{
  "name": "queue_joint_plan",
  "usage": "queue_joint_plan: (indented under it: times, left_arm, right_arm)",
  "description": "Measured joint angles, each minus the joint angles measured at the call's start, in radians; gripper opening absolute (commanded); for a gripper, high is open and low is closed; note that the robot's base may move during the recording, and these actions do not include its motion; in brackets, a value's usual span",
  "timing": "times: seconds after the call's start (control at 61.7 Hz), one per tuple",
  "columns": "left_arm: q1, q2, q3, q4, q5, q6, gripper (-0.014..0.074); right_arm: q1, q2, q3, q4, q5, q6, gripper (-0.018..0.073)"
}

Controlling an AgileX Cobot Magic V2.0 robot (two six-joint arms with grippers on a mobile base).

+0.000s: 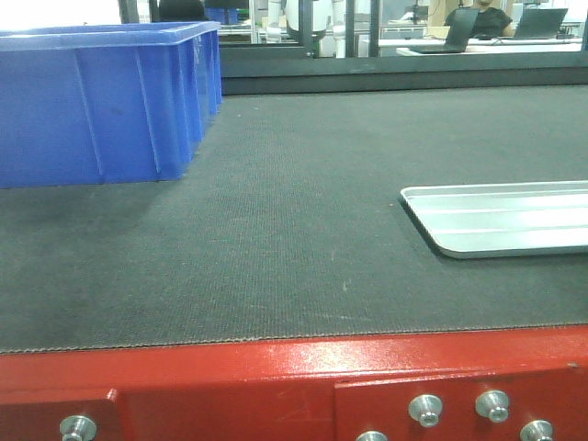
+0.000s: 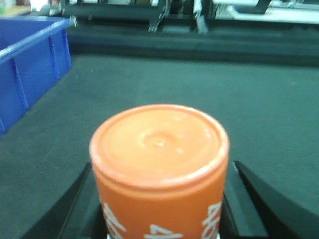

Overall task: Grab orange capacitor from left shelf to right conveyor
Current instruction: 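Position the base alongside the red-framed conveyor, then lower the cylinder onto the metal tray on the conveyor with the right gripper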

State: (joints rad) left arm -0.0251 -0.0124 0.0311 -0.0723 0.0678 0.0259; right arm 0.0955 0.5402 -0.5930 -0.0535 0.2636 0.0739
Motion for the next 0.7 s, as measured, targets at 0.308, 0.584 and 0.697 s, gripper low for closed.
queue_joint_plan:
  times: [0.308,0.584,0.697]
  left_arm:
    - [0.000,0.000,0.000,0.000,0.000,0.000,-0.0127]
    - [0.000,0.000,0.000,0.000,0.000,0.000,-0.0127]
    - [0.000,0.000,0.000,0.000,0.000,0.000,-0.0127]
  right_arm:
    - [0.000,0.464,0.000,0.000,-0.391,0.000,0.0066]
    - [0.000,0.722,0.036,0.000,-0.665,0.000,0.0066]
    - [0.000,0.792,0.106,0.000,-0.841,0.000,0.0066]
